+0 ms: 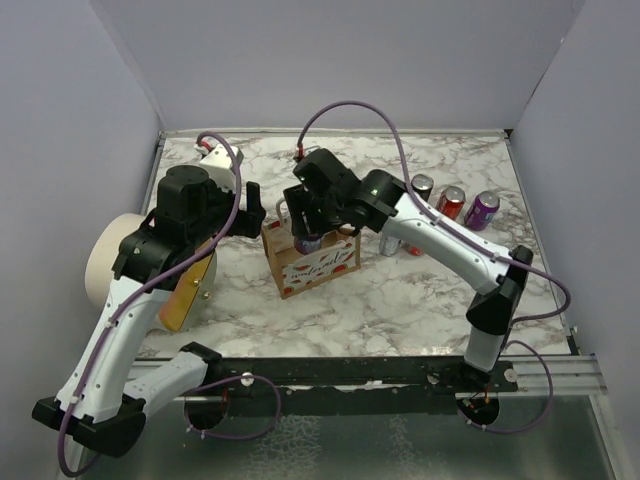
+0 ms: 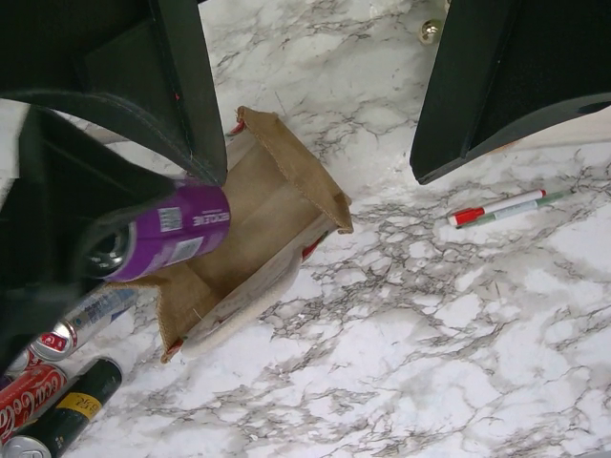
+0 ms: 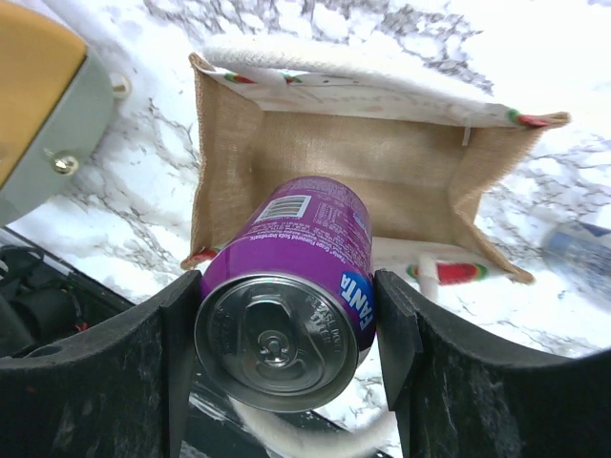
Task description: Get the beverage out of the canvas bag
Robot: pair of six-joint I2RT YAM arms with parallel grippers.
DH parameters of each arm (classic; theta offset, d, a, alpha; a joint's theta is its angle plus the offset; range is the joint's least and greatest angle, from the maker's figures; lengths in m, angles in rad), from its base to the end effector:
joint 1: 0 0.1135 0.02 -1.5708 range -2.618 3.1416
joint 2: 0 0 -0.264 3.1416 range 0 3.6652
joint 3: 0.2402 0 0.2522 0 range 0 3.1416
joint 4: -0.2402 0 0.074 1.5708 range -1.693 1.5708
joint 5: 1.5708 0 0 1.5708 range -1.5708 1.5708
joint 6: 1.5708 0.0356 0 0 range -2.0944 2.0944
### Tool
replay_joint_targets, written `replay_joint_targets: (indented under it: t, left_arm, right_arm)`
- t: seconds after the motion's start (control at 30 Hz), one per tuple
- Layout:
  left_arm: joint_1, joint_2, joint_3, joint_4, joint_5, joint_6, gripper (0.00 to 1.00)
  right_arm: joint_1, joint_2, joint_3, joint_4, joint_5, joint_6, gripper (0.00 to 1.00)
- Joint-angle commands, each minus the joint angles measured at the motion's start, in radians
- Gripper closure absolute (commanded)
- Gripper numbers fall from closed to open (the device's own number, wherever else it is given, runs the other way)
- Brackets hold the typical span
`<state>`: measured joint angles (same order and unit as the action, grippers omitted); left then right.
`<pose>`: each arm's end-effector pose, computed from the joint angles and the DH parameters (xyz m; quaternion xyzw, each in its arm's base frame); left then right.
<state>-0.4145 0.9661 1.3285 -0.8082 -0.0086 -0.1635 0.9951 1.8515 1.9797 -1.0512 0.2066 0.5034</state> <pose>0.1617 -0.0708 0.4264 0.1036 0.8395 -0.1485 0.5122 0.2207 0.3266 0.3712 -0.1977 0.9226 0.1440 0.2984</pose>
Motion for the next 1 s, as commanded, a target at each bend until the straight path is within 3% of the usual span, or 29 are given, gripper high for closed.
replay_joint_targets:
  t: [0.0, 0.27, 0.43, 0.6, 0.8, 0.97]
  left_arm:
    - [-0.003, 0.007, 0.021, 0.037, 0.010, -0.005, 0.20]
    - [-0.003, 0.028, 0.055, 0.049, 0.020, -0.008, 0.20]
    - [-0.003, 0.033, 0.058, 0.052, 0.021, -0.013, 0.20]
    - [-0.003, 0.042, 0.059, 0.059, 0.035, -0.024, 0.20]
    - [-0.003, 0.051, 0.057, 0.074, 0.056, -0.049, 0.20]
    - [-0.003, 0.060, 0.070, 0.071, 0.065, -0.065, 0.20]
  right_arm:
    - [0.008, -0.120, 0.068, -0.024, 0.098, -0.005, 0.98]
    - [0.008, -0.245, 0.086, -0.138, 0.306, 0.039, 0.98]
    - [0.005, -0.357, -0.041, -0.259, 0.447, 0.162, 0.98]
    - [-0.006, -0.500, -0.331, -0.270, 0.436, 0.317, 0.98]
    - [-0.039, -0.674, -0.767, -0.021, 0.355, 0.396, 0.98]
    - [-0.115, -0.686, -0.926, 0.105, 0.331, 0.427, 0.98]
